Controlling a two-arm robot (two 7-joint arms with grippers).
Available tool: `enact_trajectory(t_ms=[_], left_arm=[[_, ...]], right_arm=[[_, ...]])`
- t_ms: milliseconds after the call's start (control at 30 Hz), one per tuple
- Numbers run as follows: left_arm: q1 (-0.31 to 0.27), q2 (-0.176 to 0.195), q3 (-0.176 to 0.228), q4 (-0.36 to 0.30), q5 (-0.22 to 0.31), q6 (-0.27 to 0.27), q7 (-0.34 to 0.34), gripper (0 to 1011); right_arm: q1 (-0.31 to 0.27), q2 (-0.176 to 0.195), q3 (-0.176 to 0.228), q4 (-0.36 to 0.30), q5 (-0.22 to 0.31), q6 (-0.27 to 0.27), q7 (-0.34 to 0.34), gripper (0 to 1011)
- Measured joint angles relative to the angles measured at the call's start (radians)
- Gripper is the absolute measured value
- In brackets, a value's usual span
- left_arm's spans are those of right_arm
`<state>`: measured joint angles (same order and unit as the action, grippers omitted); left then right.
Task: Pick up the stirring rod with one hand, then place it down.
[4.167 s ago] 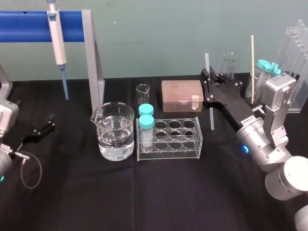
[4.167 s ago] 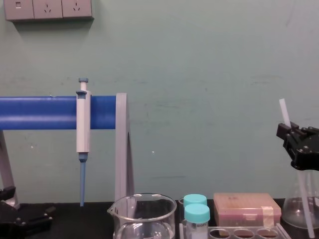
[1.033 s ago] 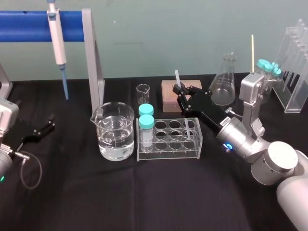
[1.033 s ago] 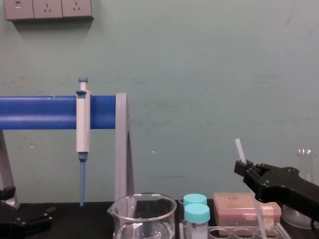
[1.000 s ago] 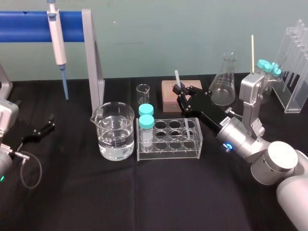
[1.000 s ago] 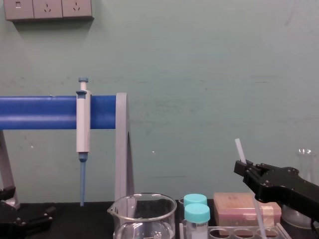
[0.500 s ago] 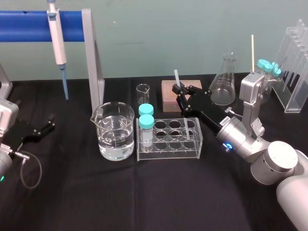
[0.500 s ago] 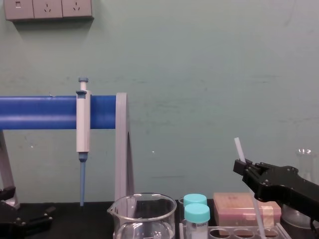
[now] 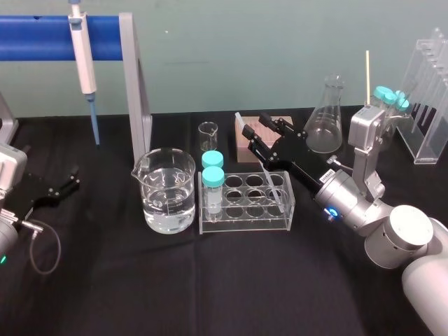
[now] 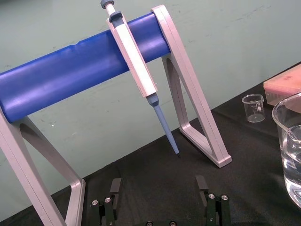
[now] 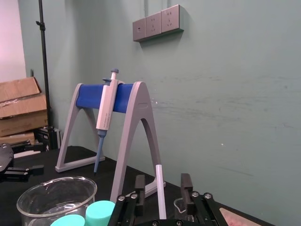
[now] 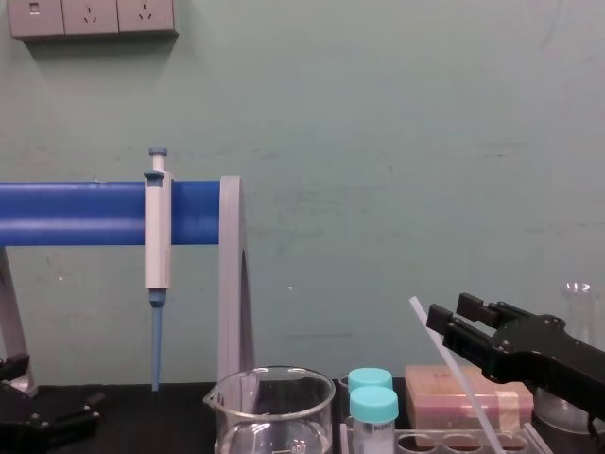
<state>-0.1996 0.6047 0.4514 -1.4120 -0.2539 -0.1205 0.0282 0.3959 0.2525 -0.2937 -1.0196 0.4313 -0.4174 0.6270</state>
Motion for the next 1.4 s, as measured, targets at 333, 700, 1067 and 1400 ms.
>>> enact_trajectory(t_ms=[333,700,1067,1400], left_arm=[[0.000,0.000,0.000,0.000,0.000,0.000,0.000,1000],[0.000,0.000,0.000,0.000,0.000,0.000,0.000,1000],[0.000,0.000,0.000,0.000,0.000,0.000,0.000,1000],[0.000,0.000,0.000,0.000,0.000,0.000,0.000,1000]], right_arm=[[0.000,0.000,0.000,0.000,0.001,-0.001,0.001,802],[-0.005,0.000,0.002,-0.012,-0.002,0.001,-0.012,1003],[-0.132,-0.021,0.092,-0.235,-0.085,0.077,-0.291,1003],[-0.226,-0.023,0.148,-0.354,-0.090,0.234,-0.376,1003]])
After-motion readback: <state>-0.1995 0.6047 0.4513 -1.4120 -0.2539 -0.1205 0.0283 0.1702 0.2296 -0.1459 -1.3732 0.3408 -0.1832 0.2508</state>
